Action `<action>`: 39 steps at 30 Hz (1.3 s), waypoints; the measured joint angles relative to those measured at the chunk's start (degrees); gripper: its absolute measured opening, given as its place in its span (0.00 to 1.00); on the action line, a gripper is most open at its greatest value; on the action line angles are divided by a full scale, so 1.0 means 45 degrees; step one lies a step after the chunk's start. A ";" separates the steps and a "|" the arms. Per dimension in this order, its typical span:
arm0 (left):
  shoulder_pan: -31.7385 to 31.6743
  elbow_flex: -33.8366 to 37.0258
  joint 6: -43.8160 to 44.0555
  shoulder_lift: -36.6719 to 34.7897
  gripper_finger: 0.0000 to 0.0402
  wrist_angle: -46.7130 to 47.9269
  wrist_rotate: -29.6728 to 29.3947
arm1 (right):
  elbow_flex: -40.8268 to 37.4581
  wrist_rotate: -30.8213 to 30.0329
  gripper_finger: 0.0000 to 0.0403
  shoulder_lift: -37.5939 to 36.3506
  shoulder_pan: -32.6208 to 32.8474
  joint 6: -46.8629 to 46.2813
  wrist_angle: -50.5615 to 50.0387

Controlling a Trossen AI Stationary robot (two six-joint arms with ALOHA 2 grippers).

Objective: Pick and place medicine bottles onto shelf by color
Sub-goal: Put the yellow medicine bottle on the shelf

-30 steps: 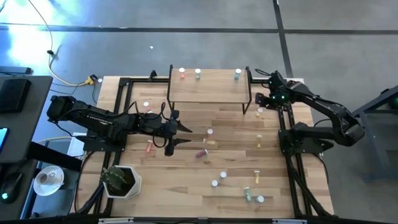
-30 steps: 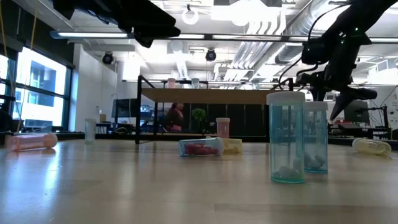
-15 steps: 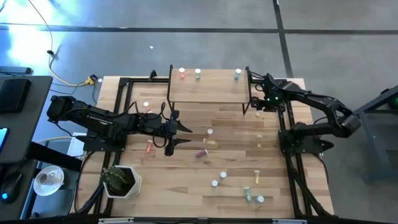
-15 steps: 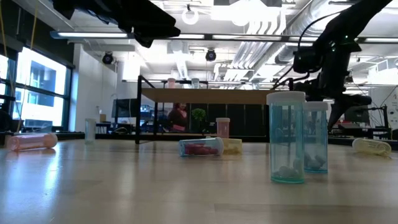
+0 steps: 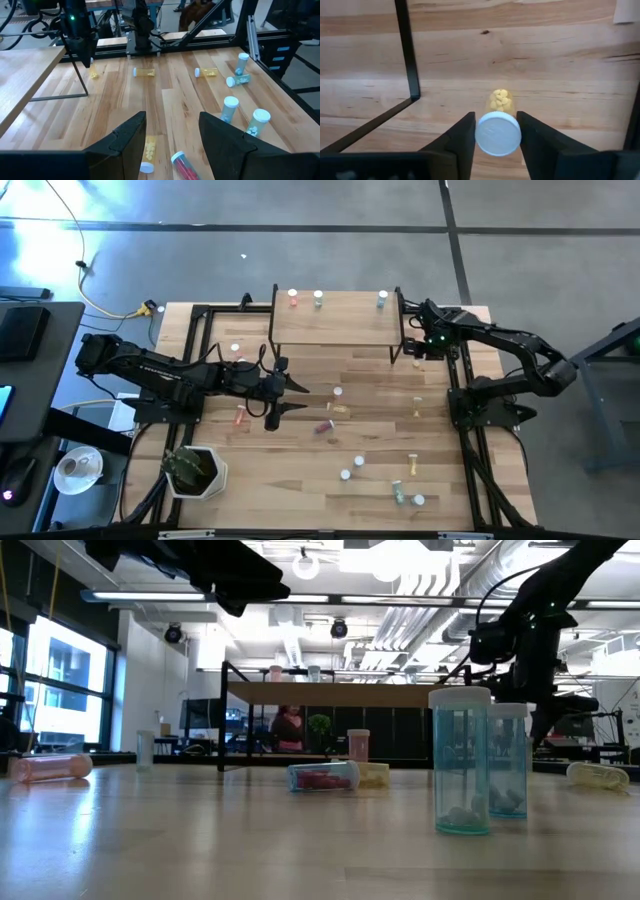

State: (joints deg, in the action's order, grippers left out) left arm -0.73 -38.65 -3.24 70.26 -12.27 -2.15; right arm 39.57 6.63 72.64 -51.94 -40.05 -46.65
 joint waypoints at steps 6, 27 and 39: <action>0.0001 0.0000 0.0004 0.0000 0.44 0.0000 -0.0001 | 0.0000 0.0005 0.25 -0.0010 0.0000 0.0102 0.0000; 0.0004 0.0000 0.0004 0.0001 0.43 0.0000 0.0003 | 0.2202 -0.1881 0.27 -0.1725 0.0000 0.1200 -0.2344; 0.0001 0.0000 0.0003 0.0003 0.43 0.0000 0.0004 | 0.5849 -0.3598 0.27 -0.2239 0.0000 0.2008 -0.3395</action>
State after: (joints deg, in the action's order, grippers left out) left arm -0.73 -38.65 -3.23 70.27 -12.27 -2.13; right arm 65.89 -9.56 62.57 -51.94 -31.02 -61.93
